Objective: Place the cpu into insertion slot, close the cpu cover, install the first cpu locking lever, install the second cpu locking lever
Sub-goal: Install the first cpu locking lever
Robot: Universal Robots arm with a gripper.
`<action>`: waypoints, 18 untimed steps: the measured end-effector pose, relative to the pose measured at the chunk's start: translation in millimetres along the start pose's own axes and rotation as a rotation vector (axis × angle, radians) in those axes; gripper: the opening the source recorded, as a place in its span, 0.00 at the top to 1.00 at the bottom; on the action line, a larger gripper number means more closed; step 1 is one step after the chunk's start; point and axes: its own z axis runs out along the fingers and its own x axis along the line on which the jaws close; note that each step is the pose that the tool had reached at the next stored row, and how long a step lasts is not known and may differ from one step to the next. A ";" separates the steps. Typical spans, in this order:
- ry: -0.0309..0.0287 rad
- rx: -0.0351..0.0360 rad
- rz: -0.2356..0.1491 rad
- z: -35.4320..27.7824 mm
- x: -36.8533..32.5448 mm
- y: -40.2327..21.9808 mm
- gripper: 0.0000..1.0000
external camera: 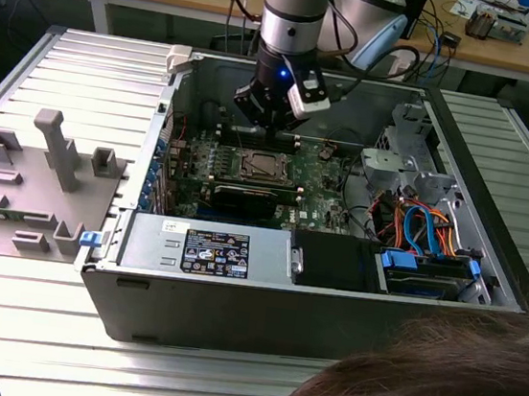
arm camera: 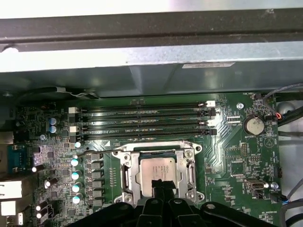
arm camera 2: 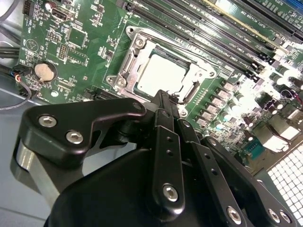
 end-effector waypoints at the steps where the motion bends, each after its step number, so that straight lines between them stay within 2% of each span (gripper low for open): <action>1: 0.0000 0.0000 0.000 0.0 0.6 0.0 0.89; 18: -0.0003 -0.0001 0.000 -0.2 12.9 -0.6 0.89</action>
